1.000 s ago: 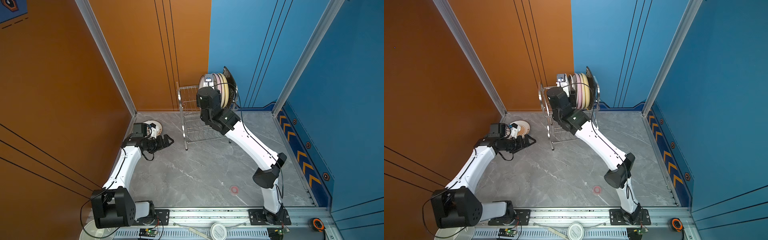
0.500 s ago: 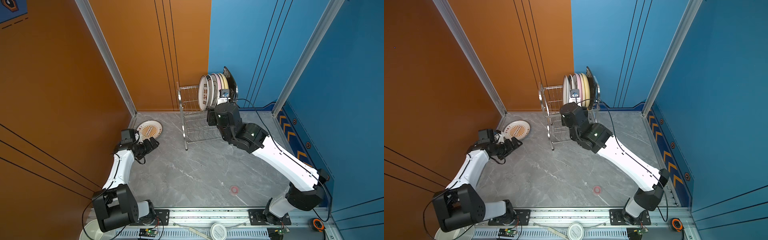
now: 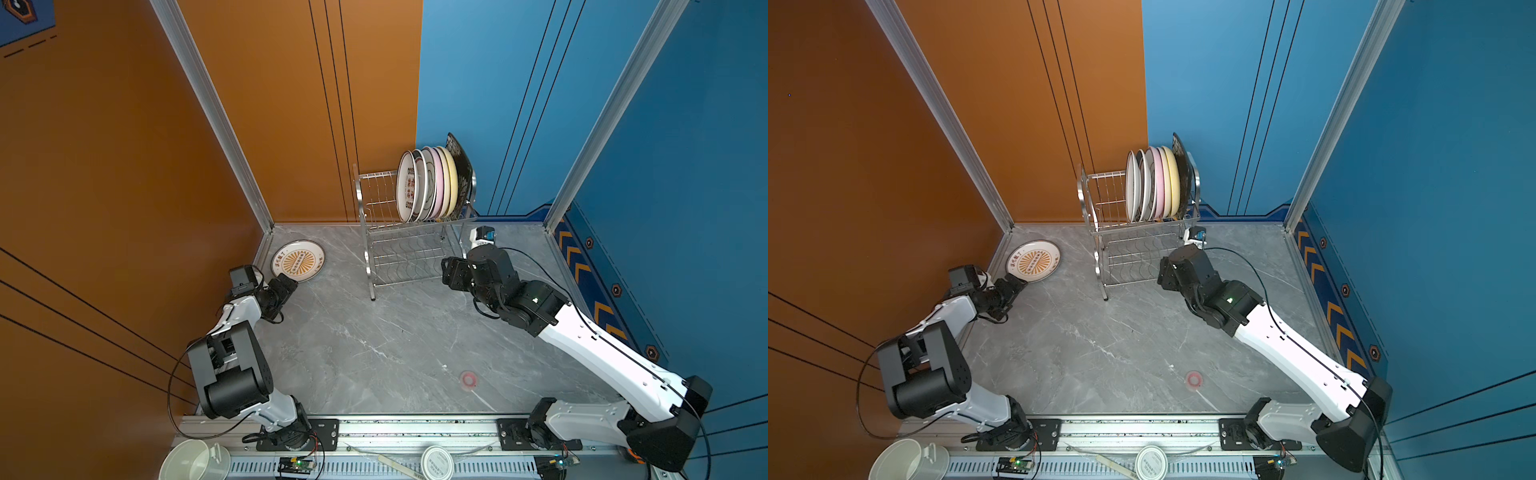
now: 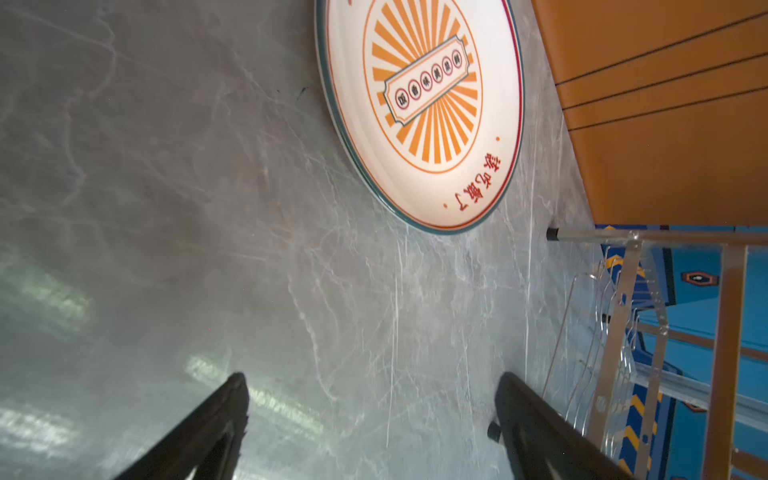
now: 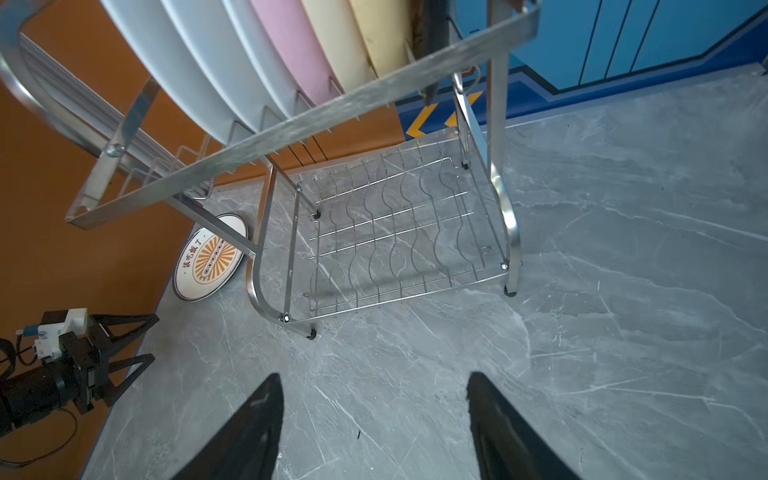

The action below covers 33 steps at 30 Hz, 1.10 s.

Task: Load the plates into the dish rack
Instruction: 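Open the right gripper and draw it back while the left moves toward the sunburst plate, then grip the sunburst plate's rim nearest the robot with the left gripper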

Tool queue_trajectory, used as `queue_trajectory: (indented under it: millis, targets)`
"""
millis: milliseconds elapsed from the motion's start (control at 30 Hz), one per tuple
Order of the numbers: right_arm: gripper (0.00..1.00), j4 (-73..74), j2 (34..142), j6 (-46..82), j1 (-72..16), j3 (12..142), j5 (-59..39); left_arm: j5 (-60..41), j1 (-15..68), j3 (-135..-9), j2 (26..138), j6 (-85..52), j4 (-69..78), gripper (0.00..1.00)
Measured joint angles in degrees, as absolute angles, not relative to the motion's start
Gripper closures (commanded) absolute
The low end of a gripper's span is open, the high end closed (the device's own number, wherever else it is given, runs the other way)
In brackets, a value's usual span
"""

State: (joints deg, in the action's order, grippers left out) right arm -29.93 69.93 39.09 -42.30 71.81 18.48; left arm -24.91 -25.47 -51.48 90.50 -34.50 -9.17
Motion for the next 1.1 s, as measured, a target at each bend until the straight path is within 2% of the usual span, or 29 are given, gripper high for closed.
queue_trajectory:
  millis: [100,133,533,1100]
  targets:
    - [0.29,-28.5,67.8,40.9,-40.5,68.1,15.6,-25.5,-25.5,-52.0,94.8,-36.9,-5.1,0.13]
    - [0.29,-28.0,67.4,41.3,-39.9,67.3,14.7,-25.7,-25.4,-52.6,96.3,-37.3,-4.2,0.17]
    - [0.29,-25.9,64.7,43.6,-35.9,63.9,11.5,-25.8,-24.9,-60.2,105.5,-40.5,1.1,0.35]
    - [0.29,-24.8,65.4,44.0,-34.0,63.8,9.0,-25.7,-24.9,-63.2,111.4,-43.4,3.4,0.5]
